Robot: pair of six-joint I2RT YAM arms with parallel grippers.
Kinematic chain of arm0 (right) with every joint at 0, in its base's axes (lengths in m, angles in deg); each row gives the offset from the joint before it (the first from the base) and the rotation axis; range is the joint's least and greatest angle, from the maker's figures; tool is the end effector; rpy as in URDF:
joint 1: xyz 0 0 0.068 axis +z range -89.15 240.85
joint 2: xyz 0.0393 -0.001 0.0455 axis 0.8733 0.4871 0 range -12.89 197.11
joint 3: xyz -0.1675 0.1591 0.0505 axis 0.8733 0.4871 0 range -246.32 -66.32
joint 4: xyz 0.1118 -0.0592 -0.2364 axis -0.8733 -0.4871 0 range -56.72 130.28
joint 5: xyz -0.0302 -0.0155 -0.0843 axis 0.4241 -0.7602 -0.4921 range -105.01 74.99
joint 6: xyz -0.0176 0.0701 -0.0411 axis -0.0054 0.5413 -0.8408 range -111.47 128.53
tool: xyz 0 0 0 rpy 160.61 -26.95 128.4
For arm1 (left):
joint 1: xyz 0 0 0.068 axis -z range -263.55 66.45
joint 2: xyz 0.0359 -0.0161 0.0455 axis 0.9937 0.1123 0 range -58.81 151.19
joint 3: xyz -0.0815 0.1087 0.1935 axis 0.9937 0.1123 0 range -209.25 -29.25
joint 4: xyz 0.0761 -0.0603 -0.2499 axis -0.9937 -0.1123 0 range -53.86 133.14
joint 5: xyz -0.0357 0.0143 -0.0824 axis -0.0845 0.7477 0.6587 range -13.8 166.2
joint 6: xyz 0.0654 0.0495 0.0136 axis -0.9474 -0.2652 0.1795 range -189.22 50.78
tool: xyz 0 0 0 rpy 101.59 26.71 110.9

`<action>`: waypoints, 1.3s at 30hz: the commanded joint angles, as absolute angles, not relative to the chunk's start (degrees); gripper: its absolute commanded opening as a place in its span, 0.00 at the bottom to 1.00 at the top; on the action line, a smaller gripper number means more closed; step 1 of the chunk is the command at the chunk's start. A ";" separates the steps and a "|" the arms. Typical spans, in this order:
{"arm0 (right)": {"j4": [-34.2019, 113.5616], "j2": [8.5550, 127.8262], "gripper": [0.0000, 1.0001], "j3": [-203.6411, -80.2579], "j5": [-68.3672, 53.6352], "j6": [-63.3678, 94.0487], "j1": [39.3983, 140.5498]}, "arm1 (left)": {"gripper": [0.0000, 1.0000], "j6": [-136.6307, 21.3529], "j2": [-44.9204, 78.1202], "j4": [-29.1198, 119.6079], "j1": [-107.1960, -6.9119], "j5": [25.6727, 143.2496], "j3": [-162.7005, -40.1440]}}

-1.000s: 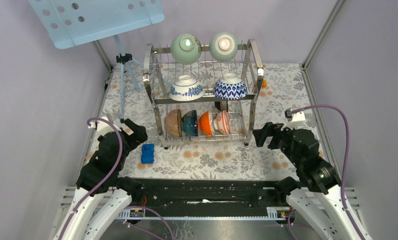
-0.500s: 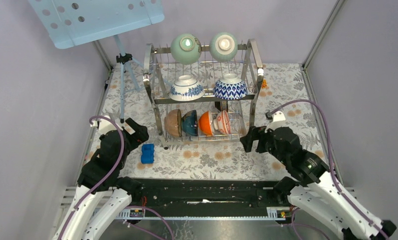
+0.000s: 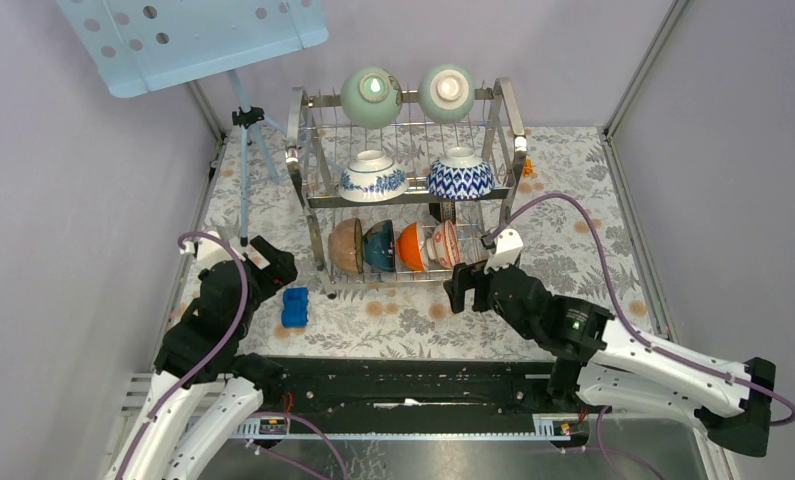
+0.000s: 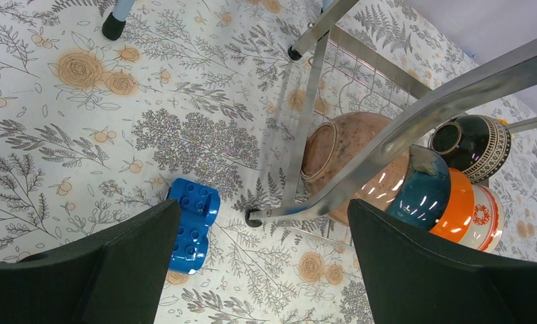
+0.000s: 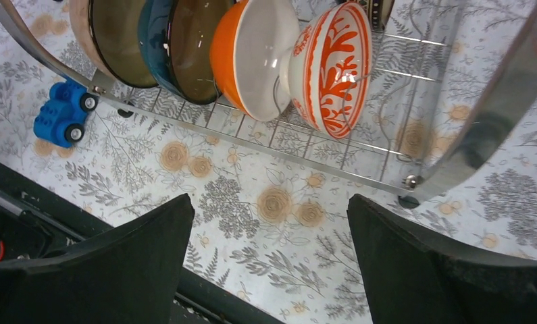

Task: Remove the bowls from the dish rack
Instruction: Pick up the bowl from the dish rack.

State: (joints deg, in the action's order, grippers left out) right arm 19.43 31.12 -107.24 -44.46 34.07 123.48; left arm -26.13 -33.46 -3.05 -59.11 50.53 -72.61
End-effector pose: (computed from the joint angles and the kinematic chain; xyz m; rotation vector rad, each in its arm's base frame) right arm 0.1410 0.1946 0.2614 -0.3024 1.9427 0.5110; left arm 0.1585 -0.0374 0.2795 -0.5943 1.9328 -0.2873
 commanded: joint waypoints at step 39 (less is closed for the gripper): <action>68.06 41.76 0.54 -90.34 -42.40 33.33 110.72 | 0.99 -26.97 -34.33 0.75 -59.34 52.14 -71.62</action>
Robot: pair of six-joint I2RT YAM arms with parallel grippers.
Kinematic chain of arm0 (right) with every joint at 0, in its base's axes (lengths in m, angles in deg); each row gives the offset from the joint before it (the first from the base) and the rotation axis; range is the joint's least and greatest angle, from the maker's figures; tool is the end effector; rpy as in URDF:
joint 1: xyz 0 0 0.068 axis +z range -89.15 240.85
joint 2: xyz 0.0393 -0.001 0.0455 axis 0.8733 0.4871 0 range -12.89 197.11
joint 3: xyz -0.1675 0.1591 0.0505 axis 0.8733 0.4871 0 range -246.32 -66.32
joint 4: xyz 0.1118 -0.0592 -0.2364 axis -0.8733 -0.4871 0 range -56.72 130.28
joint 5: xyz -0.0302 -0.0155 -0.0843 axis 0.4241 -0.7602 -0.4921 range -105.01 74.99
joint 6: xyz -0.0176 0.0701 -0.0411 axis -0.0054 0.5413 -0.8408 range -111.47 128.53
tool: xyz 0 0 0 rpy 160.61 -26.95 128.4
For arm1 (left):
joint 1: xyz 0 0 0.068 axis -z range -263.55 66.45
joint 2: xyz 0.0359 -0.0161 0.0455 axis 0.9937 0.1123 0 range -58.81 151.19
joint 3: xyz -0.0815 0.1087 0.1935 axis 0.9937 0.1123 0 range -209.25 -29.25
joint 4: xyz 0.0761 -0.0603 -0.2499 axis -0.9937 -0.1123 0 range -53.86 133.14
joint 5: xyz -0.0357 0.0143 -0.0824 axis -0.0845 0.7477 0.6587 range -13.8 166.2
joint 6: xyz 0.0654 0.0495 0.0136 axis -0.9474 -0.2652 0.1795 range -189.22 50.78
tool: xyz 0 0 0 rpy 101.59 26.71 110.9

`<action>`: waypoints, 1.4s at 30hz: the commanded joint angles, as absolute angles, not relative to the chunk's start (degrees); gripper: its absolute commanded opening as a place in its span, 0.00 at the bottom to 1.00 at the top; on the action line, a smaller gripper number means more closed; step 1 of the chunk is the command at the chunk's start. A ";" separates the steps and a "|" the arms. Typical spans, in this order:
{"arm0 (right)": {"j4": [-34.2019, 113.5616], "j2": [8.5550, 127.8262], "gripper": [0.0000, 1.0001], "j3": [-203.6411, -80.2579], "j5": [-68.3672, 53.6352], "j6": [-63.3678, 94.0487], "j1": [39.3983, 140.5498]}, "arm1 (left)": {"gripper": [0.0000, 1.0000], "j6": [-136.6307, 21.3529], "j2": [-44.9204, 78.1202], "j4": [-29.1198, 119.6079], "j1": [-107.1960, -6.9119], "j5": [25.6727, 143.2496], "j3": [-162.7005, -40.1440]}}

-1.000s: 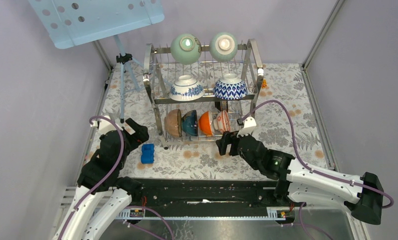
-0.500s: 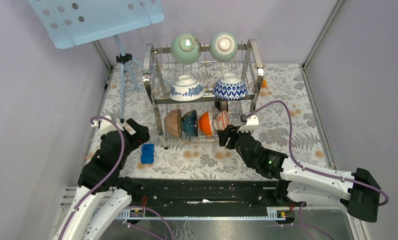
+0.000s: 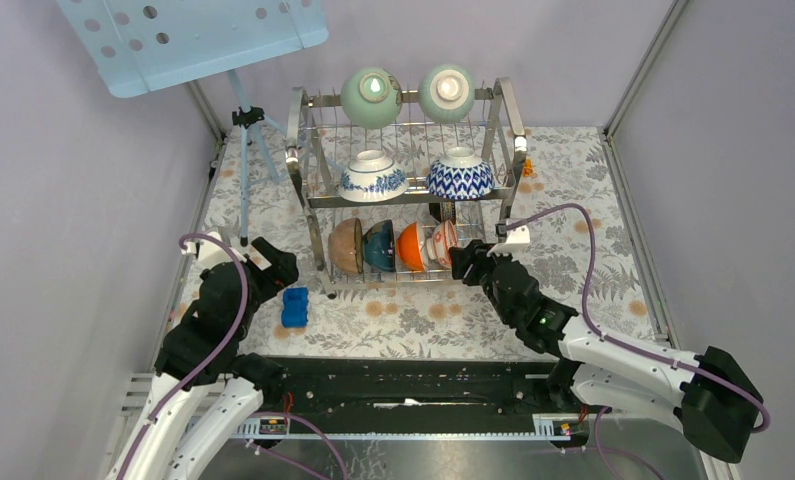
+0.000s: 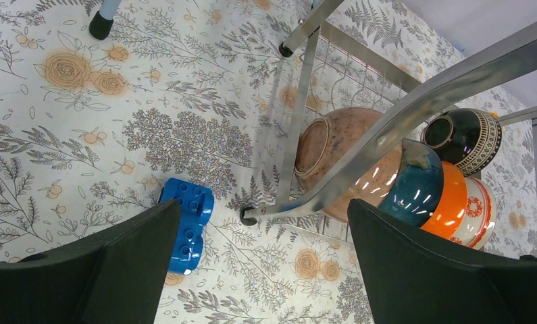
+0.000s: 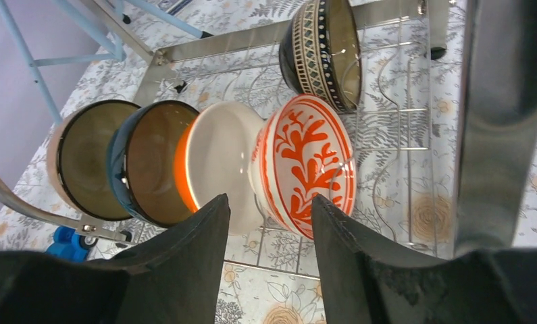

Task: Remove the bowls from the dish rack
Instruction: Pick up the bowl from the dish rack.

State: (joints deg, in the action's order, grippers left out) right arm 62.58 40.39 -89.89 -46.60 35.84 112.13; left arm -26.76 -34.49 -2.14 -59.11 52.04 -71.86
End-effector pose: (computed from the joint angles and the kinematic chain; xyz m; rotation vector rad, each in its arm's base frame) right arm 0.1975 0.1854 0.2045 0.0589 1.7110 0.5607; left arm 0.1575 -0.0389 0.2791 -0.5708 1.9291 -0.3178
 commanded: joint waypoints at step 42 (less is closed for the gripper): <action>78.21 56.10 0.31 -90.64 -27.23 36.74 103.32 | 0.99 -26.86 -33.58 0.60 -59.30 51.50 -71.59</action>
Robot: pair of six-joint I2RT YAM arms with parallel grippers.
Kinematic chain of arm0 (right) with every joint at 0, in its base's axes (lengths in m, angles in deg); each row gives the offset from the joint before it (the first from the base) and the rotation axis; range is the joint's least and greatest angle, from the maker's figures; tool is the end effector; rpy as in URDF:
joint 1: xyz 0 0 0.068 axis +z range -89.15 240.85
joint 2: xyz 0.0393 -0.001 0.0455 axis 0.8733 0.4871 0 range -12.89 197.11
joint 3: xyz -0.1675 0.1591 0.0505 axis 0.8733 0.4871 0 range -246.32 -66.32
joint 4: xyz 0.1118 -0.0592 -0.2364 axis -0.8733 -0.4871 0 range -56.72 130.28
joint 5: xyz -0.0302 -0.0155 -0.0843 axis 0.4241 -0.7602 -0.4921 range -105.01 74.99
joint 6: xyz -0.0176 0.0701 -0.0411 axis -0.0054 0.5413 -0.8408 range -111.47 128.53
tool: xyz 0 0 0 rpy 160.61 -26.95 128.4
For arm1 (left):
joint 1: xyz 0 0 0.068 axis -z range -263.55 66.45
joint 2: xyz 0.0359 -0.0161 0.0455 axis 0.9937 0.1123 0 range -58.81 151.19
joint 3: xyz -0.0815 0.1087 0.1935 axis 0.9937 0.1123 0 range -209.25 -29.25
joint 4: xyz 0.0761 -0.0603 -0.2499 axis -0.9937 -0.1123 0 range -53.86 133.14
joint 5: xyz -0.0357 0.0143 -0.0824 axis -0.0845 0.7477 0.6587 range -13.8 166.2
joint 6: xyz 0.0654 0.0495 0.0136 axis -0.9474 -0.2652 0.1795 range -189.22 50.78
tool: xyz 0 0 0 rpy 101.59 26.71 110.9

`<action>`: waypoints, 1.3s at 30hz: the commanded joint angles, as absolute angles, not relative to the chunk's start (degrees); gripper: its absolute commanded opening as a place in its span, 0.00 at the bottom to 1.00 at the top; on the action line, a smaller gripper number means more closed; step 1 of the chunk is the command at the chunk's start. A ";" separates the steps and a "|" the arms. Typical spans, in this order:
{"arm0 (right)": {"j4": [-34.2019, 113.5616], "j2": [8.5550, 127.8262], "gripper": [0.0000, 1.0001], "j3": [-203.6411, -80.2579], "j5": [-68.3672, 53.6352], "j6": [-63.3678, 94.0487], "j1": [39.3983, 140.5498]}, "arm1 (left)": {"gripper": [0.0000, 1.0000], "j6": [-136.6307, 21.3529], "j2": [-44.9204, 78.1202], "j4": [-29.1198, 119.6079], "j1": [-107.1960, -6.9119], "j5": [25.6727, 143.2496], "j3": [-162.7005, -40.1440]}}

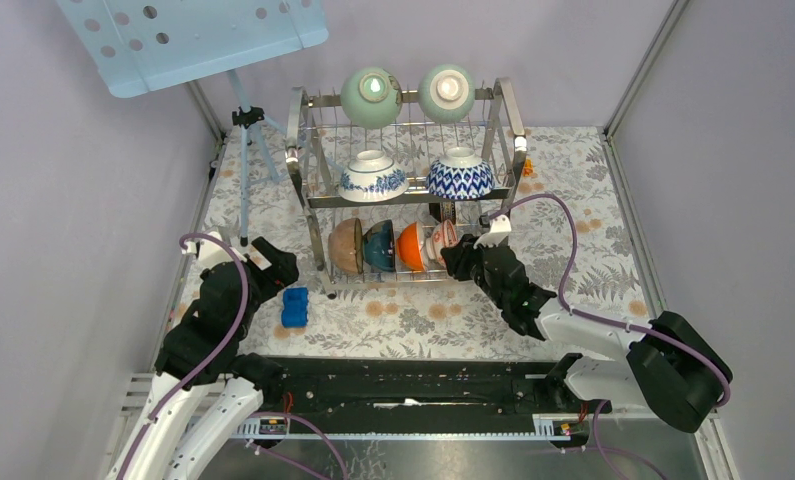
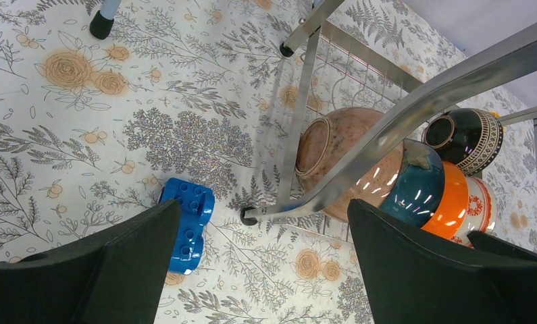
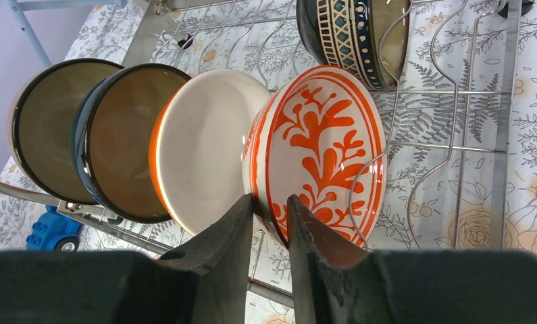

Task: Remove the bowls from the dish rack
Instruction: Pick up the bowl from the dish rack.

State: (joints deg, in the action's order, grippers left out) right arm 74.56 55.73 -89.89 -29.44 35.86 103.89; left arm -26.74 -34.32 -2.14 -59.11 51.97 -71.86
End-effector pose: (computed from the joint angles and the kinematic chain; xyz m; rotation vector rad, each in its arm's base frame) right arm 0.2316 0.1914 0.1612 -0.0588 1.8004 0.6693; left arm 0.1580 -0.0390 0.2787 -0.5716 1.9312 -0.3150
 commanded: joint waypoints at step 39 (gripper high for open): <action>78.55 49.76 0.00 -91.51 -20.70 38.21 99.97 | 0.99 -26.94 -33.03 0.52 -59.30 51.04 -71.62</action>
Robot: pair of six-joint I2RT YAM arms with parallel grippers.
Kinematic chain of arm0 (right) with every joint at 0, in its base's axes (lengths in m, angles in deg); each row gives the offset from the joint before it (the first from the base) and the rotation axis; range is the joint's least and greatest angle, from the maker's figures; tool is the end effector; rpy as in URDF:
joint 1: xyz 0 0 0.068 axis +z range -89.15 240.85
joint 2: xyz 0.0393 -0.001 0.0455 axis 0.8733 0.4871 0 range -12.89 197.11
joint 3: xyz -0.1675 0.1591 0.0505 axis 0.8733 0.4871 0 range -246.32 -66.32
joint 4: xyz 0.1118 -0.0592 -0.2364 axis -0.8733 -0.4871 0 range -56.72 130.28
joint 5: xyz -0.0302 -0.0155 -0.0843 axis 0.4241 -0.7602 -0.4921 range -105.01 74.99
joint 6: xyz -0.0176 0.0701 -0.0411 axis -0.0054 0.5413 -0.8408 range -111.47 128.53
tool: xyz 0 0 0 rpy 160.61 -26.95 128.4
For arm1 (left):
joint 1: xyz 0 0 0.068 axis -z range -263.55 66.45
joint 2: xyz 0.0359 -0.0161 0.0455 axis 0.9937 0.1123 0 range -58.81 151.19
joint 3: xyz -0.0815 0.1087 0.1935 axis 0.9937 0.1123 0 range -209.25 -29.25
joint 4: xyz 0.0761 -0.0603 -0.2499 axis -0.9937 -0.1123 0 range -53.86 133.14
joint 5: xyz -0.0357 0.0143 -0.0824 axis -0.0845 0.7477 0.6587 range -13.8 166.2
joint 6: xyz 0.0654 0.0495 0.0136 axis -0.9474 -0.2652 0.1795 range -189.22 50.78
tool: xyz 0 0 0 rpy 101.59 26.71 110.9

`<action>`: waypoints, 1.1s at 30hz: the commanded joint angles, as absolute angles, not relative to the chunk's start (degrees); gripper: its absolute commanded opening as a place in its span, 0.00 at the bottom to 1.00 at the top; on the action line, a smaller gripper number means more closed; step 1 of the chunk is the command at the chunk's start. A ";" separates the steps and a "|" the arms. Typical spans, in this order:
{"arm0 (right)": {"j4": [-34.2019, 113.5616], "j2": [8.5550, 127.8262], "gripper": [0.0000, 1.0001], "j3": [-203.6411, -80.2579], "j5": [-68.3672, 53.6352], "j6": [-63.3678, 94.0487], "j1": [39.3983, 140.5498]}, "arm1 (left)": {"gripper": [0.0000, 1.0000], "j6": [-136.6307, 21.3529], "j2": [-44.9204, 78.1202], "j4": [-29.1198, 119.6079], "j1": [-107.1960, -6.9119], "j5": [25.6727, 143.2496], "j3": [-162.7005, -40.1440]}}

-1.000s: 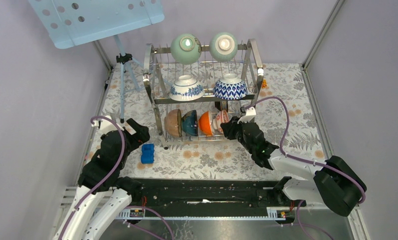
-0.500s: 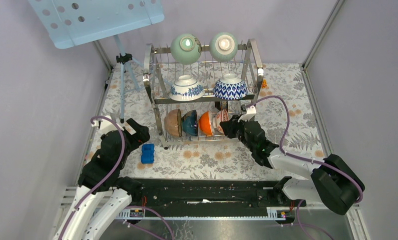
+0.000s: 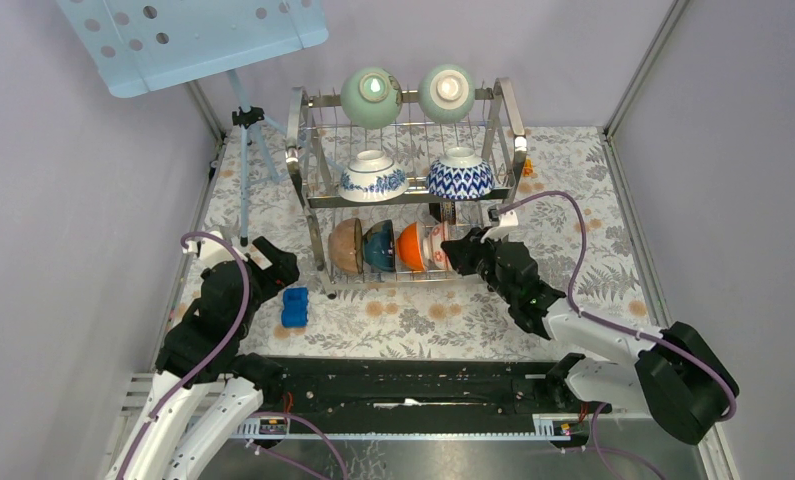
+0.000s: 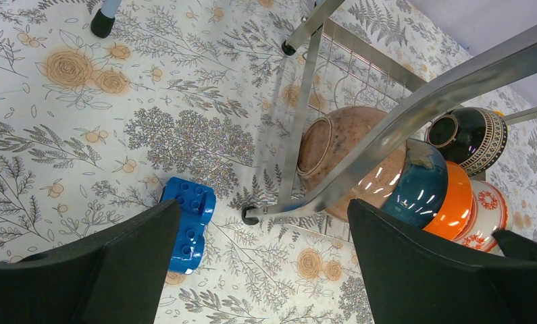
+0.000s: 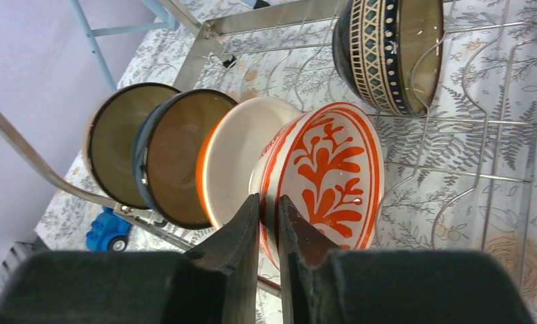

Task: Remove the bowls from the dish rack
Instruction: Pick up the bowl from the dish rack.

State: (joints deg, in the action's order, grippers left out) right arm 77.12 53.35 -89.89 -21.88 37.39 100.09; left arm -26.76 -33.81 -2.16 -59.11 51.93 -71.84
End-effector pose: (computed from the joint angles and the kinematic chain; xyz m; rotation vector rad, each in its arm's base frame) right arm 0.2381 0.1831 0.1790 -0.0631 1.7334 0.7898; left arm 0.1593 -0.0395 0.2773 -0.5713 1.9396 -0.3082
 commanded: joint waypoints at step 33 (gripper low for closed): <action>82.11 46.44 0.00 -89.19 -17.82 49.35 98.13 | 0.99 -26.51 -34.28 -0.01 -59.30 51.72 -71.98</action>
State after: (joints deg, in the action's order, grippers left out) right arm 75.48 48.43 -89.21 -19.41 46.17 98.91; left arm -26.74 -33.83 -2.16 -59.11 51.95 -71.84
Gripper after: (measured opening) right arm 0.120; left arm 0.990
